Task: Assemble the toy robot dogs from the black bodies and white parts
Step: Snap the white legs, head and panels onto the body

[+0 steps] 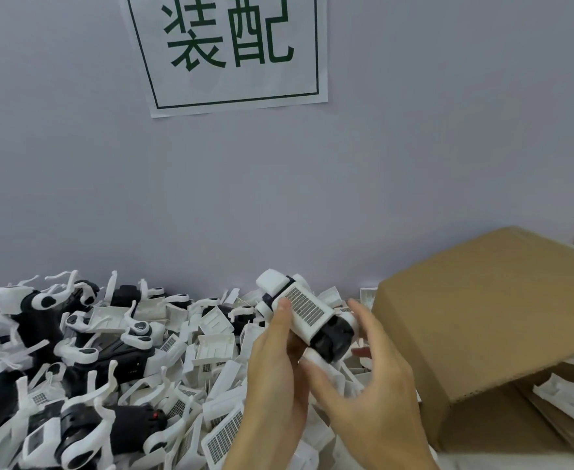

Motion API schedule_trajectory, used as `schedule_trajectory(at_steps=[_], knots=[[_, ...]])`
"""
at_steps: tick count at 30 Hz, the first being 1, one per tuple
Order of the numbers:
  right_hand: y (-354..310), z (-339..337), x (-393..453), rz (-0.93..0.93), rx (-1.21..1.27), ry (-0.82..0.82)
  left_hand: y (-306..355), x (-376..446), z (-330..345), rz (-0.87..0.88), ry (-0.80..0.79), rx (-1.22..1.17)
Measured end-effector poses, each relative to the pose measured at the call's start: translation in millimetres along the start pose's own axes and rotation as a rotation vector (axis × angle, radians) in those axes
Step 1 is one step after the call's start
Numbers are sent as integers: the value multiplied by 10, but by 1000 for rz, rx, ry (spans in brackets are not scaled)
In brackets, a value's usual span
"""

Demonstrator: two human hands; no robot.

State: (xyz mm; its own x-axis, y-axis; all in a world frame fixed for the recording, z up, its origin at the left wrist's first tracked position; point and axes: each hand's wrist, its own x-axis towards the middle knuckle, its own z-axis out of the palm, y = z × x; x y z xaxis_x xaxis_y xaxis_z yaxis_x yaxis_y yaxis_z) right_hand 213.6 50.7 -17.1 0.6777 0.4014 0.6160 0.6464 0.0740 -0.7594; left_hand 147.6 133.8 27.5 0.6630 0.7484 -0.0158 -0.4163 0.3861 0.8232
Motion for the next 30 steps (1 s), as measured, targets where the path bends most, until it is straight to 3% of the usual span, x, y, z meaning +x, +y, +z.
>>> schedule_trajectory(at_steps=[5,11,16,20,25,30], knots=[[-63,-126,96,173,157,-16,-97,19,25,-6,47,85],[-95,-199,185,332,283,-220,-149,27,19,60,121,158],[-110,-220,168,388,556,-191,-162,31,25,146,89,209],[-139,-229,156,324,543,-170,-178,40,39,148,69,220],[-112,-200,137,325,412,-297,-183,32,20,153,68,231],[-104,-244,132,377,284,-349,-134,23,-46,219,-75,297]])
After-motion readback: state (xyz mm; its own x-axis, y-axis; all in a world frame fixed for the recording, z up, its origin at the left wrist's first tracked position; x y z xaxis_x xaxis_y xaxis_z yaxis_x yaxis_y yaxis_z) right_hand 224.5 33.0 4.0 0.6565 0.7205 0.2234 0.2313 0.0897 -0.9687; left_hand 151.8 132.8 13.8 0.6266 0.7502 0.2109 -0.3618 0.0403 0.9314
